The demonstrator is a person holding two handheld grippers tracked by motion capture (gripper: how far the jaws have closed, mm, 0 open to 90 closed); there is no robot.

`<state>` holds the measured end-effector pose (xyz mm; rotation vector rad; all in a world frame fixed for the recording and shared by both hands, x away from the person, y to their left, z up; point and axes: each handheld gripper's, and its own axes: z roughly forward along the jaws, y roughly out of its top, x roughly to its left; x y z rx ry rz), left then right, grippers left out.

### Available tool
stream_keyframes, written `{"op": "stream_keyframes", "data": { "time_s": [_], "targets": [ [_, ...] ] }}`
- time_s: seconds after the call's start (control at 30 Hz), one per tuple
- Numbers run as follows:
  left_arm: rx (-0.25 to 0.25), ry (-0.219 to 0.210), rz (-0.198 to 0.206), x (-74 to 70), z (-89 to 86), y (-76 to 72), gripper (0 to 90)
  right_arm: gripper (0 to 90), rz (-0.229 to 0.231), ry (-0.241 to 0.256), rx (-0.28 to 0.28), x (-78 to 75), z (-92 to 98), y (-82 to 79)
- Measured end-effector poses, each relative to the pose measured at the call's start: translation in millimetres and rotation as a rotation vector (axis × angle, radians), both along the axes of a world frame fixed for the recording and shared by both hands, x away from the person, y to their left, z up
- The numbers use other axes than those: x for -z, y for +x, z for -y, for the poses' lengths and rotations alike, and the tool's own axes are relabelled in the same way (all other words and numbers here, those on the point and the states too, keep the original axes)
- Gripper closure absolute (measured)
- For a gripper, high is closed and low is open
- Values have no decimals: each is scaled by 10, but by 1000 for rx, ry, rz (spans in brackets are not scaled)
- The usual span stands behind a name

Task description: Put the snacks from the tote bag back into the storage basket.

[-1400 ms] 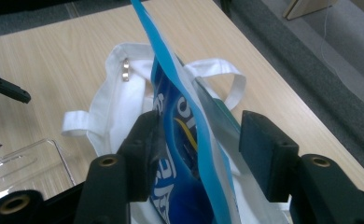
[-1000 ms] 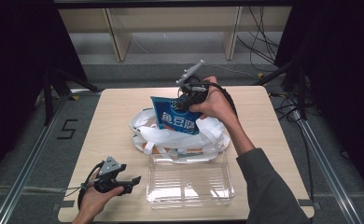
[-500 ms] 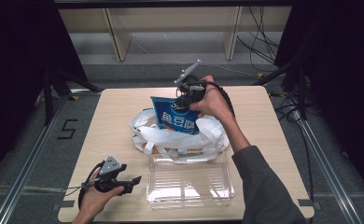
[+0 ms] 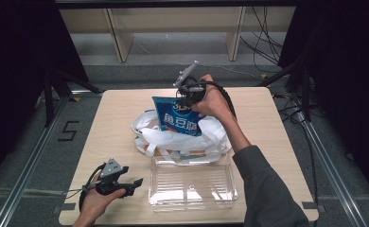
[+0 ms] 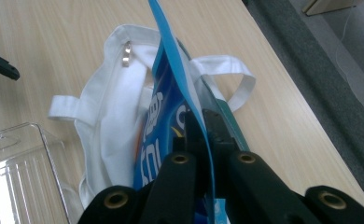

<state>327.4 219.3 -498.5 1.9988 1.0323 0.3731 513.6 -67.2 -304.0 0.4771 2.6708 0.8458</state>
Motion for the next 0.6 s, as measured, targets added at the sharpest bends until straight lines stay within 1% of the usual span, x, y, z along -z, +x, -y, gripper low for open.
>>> {"op": "stream_keyframes", "data": {
  "time_s": [0.03, 0.07, 0.17, 0.2, 0.23, 0.27, 0.3, 0.33, 0.37, 0.4, 0.43, 0.47, 0.5, 0.53, 0.57, 0.6],
  "targets": [
    [6, 6, 7, 0, -4, 3, 230, 900, 4, -1, -9, -5, 0, 9],
    [-5, -8, -3, 3, 1, -3, 230, 900, 6, -1, -9, -8, -1, 12],
    [-11, -6, 4, 0, 2, -4, 231, 900, 8, -4, -14, -30, -8, 17],
    [-4, -8, 0, 1, 0, 0, 231, 900, 2, -7, -8, -48, -16, 8],
    [-11, 7, 6, -11, -10, -4, 234, 900, 10, -3, -18, -109, -32, 5],
    [0, 7, 11, -17, -20, 0, 234, 900, 6, 2, -11, -143, -38, -11],
    [0, 7, 11, -17, -20, 0, 234, 900, 6, 2, -11, -143, -38, -11],
    [12, 40, 10, -30, -47, 7, 234, 900, 21, 2, -17, -169, -41, -11],
    [-4, 18, 9, -19, -30, 2, 234, 900, 21, 1, -15, -228, -48, -34],
    [9, 24, 3, -17, -41, 2, 234, 900, 37, 1, -13, -303, -49, -50],
    [-13, -8, 1, -7, -19, -4, 234, 900, 37, 1, -13, -303, -49, -50],
    [-14, -9, 10, -13, -21, -7, 234, 900, 45, 11, -11, -343, -47, -58],
    [-3, 13, 20, -19, -36, 1, 234, 900, 49, 19, -12, -399, -37, -67],
    [-3, 15, 16, -19, -37, 1, 234, 900, 73, 31, -17, -467, -29, -84],
    [-4, 7, 15, -14, -30, 3, 234, 900, 73, 31, -17, -467, -29, -84],
    [-14, -9, 1, -7, -21, 1, 234, 900, 86, 36, -25, -559, -12, -97]
  ]
}}
